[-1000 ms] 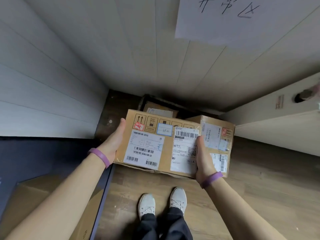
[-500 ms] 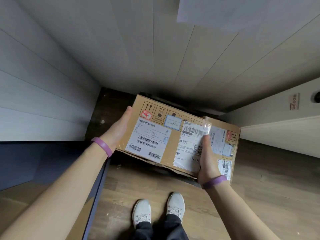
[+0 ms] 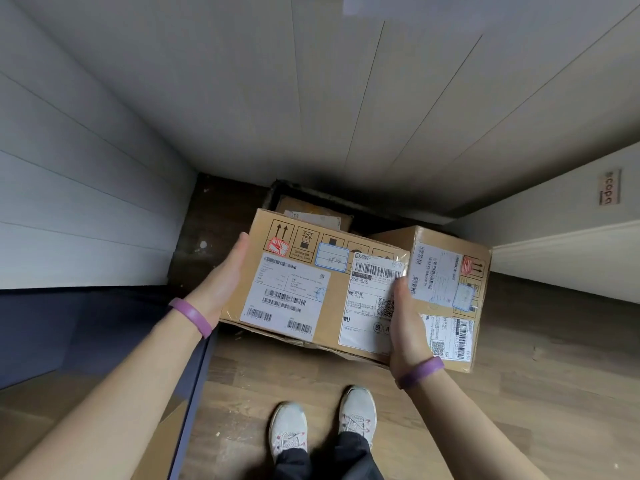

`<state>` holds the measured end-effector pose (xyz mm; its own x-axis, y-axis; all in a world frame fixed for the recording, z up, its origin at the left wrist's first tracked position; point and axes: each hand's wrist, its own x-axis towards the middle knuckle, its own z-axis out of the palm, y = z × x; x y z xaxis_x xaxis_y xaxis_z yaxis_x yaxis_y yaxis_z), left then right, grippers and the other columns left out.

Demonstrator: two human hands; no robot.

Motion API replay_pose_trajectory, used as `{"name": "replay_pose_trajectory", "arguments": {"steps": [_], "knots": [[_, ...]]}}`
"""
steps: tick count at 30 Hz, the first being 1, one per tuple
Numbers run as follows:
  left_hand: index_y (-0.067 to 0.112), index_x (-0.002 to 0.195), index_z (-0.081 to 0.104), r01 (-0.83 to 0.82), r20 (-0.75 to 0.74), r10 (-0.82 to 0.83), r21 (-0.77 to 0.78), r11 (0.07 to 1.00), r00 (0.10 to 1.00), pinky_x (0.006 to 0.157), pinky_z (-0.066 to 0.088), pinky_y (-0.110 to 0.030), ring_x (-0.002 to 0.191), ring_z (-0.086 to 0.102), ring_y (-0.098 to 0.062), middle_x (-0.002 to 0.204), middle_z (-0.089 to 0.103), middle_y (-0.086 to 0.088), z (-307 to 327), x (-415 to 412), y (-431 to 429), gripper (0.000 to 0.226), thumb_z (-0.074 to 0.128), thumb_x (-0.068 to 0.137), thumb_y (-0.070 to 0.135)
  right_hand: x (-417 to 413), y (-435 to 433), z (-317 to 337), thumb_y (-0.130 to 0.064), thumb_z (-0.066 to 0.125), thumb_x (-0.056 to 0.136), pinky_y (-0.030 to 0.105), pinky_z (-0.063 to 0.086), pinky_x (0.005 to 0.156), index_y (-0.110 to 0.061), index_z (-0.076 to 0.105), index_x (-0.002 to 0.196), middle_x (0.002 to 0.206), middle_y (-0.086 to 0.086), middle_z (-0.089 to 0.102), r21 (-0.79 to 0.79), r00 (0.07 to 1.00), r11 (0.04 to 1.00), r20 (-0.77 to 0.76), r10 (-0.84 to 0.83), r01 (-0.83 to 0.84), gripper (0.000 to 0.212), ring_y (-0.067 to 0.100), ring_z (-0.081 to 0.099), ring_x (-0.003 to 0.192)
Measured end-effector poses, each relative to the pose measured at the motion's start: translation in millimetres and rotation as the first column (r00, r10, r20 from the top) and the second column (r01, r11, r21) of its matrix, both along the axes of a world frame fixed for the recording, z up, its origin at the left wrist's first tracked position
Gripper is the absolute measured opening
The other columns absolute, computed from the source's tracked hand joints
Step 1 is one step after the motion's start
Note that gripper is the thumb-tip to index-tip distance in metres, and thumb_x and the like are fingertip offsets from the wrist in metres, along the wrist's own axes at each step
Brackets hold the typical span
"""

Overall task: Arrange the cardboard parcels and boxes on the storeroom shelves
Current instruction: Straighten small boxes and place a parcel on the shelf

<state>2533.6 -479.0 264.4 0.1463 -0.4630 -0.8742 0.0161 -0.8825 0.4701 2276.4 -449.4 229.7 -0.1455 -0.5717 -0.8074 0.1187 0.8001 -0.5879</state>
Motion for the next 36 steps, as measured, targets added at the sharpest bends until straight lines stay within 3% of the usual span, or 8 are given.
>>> {"name": "replay_pose_trajectory", "arguments": {"steps": [8,14,20,24,27,31,33,36], "knots": [[0.047,0.097,0.063,0.030,0.001,-0.030,-0.025,0.999,1.000,0.092,0.051,-0.040,0.093,0.066,-0.013,0.089,0.070,0.015,-44.0,-4.4,0.3,0.045,0.024,0.097,0.070,-0.8,-3.4,-43.0,-0.083,0.038,0.074,0.045,0.037,0.115,-0.035,0.058,0.136,0.133,-0.011,0.063,-0.011,0.998,1.000,-0.067,0.012,-0.012,0.081,0.013,0.056,0.126],[0.050,0.132,0.056,0.140,0.068,-0.136,-0.072,0.988,0.988,0.110,0.043,-0.049,0.122,0.060,-0.020,0.134,0.065,0.008,-56.9,-8.7,-9.5,0.063,0.024,0.089,0.084,-14.0,-9.6,-56.8,-0.073,0.037,0.088,0.047,0.038,0.114,-0.031,0.058,0.134,0.131,-0.009,0.065,-0.022,0.999,1.000,-0.040,0.005,-0.006,0.066,0.016,0.057,0.125],[0.057,0.111,0.059,0.151,0.147,-0.141,-0.056,0.987,0.979,0.108,0.044,-0.051,0.120,0.061,-0.022,0.127,0.068,0.007,-68.3,6.9,0.7,0.057,0.022,0.081,0.089,2.8,5.4,-60.8,-0.084,0.036,0.080,0.047,0.036,0.115,-0.040,0.054,0.137,0.137,-0.015,0.060,-0.089,0.995,0.995,-0.096,0.034,-0.043,0.074,0.012,0.051,0.132],[0.037,0.137,0.056,0.123,0.173,-0.112,-0.053,0.991,0.978,0.113,0.039,-0.045,0.129,0.055,-0.022,0.134,0.063,0.004,-87.1,8.3,11.7,0.063,0.024,0.096,0.072,16.6,11.9,-72.5,-0.072,0.031,0.085,0.046,0.033,0.117,-0.036,0.049,0.142,0.142,-0.013,0.055,-0.132,0.988,0.986,-0.131,0.086,-0.104,0.070,0.010,0.047,0.135],[0.030,0.140,0.054,0.116,0.192,-0.103,-0.061,0.991,0.976,0.105,0.040,-0.038,0.125,0.055,-0.021,0.127,0.063,0.004,-95.2,4.7,15.0,0.060,0.025,0.100,0.064,18.2,15.7,-80.8,-0.072,0.030,0.087,0.043,0.031,0.119,-0.033,0.045,0.146,0.145,-0.013,0.052,-0.126,0.983,0.986,-0.164,0.086,-0.107,0.072,0.010,0.044,0.137],[0.030,0.144,0.050,0.158,0.185,-0.144,-0.065,0.985,0.972,0.110,0.040,-0.042,0.130,0.054,-0.023,0.137,0.061,0.001,-83.0,5.9,13.2,0.060,0.024,0.102,0.063,16.9,10.6,-68.2,-0.048,0.030,0.105,0.039,0.030,0.119,-0.023,0.045,0.147,0.147,-0.005,0.051,-0.068,0.970,0.988,-0.214,0.119,-0.137,0.051,0.015,0.043,0.137],[0.030,0.146,0.048,0.128,0.179,-0.115,-0.062,0.990,0.977,0.113,0.038,-0.042,0.130,0.052,-0.020,0.137,0.058,0.005,-64.7,5.4,14.9,0.054,0.027,0.104,0.058,18.5,4.4,-46.9,-0.044,0.032,0.106,0.040,0.028,0.119,-0.018,0.037,0.152,0.154,0.001,0.043,0.015,0.952,0.985,-0.253,0.170,-0.172,0.053,0.021,0.039,0.141],[0.026,0.157,0.031,0.097,0.152,-0.078,-0.127,0.987,0.985,0.116,0.031,-0.035,0.141,0.041,-0.020,0.155,0.043,0.001,-17.9,0.9,17.4,0.056,0.037,0.106,0.049,27.2,-6.6,9.7,-0.041,0.037,0.105,0.033,0.024,0.116,-0.015,0.017,0.159,0.163,0.001,0.024,0.048,0.927,0.970,-0.288,0.241,-0.237,0.062,0.024,0.027,0.148]]}}
